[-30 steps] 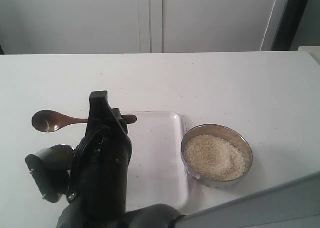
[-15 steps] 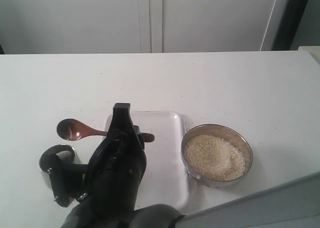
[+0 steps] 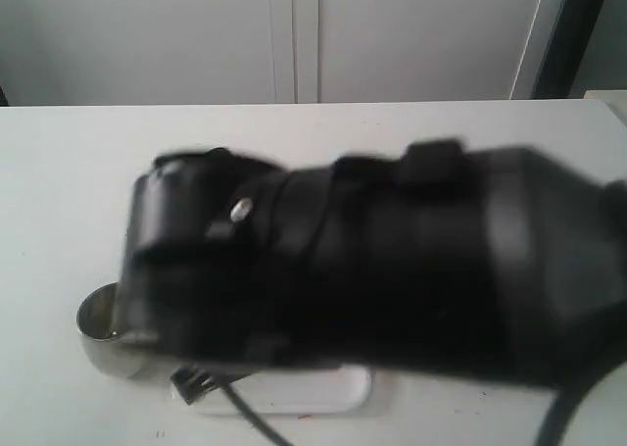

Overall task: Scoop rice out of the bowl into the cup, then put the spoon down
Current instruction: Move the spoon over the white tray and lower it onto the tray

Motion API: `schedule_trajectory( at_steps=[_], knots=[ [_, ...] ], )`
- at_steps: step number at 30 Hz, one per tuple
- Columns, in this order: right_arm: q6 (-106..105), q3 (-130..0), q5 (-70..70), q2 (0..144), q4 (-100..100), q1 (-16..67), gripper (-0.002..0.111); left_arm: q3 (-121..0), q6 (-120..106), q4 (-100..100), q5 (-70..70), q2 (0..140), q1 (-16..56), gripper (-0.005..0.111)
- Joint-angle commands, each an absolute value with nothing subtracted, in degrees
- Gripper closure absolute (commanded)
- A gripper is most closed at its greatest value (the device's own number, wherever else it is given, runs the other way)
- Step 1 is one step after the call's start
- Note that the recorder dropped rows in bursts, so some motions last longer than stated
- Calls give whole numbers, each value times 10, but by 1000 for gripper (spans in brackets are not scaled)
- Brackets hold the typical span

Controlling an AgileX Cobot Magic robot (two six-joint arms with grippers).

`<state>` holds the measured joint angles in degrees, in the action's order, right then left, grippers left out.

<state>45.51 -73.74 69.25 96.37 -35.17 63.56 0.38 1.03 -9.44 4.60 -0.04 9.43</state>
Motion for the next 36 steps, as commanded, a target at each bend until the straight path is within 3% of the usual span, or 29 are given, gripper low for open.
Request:
schedule_trajectory(
  at_steps=[1,9,22,36],
  knots=[
    [486,-741,700,925,-215,592,108,0,11,-98,44,0,98,92],
    [542,-728,634,951,-175,582,108,0,11,-98,44,0,98,92],
    [605,-725,489,1071,-204,469,108,0,11,-98,44,0,98,92],
    [619,-761,451,1135,-200,462,108,0,11,-98,44,0,98,92]
  ],
)
